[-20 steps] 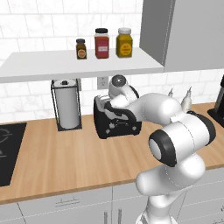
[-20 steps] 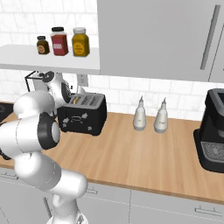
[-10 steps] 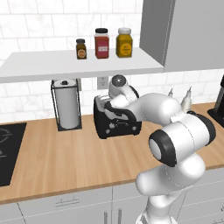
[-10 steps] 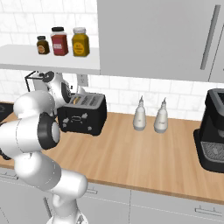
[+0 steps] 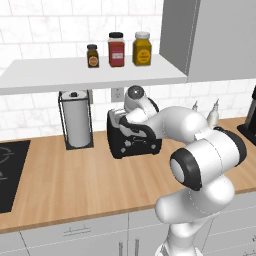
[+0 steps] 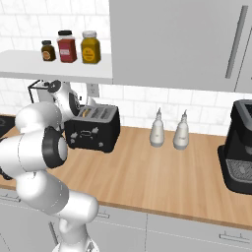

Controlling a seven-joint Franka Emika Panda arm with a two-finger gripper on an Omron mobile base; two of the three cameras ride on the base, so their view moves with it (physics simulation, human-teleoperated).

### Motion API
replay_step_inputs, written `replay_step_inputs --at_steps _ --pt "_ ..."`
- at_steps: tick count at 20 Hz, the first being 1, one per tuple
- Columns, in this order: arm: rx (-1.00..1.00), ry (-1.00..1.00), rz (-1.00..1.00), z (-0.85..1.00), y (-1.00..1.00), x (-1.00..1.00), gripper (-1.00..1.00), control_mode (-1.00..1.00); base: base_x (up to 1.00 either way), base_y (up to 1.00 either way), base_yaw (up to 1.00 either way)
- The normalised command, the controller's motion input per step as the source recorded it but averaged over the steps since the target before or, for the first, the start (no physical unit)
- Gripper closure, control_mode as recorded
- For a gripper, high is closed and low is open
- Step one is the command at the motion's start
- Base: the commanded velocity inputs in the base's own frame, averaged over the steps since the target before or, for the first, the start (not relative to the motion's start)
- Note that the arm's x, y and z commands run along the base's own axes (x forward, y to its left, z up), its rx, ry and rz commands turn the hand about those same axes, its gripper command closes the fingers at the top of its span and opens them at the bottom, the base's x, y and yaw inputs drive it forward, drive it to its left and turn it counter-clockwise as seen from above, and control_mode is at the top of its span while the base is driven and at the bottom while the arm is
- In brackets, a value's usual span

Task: Start the toaster. Once the lever pops up, take the bread to the plate on the dining counter.

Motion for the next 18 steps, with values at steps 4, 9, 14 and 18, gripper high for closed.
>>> replay_step_inputs --at_steps 4,9,14,18 --pt "0.00 0.00 0.00 0.00 0.00 0.00 -1.00 -1.00 0.00 0.00 0.00" --pt "0.00 0.00 0.00 0.00 0.00 0.00 -1.00 -1.00 0.00 0.00 0.00" --pt "0.00 0.00 0.00 0.00 0.00 0.00 -1.00 -1.00 0.00 0.00 0.00" --pt "0.00 0.00 0.00 0.00 0.00 0.00 -1.00 -1.00 0.00 0.00 0.00"
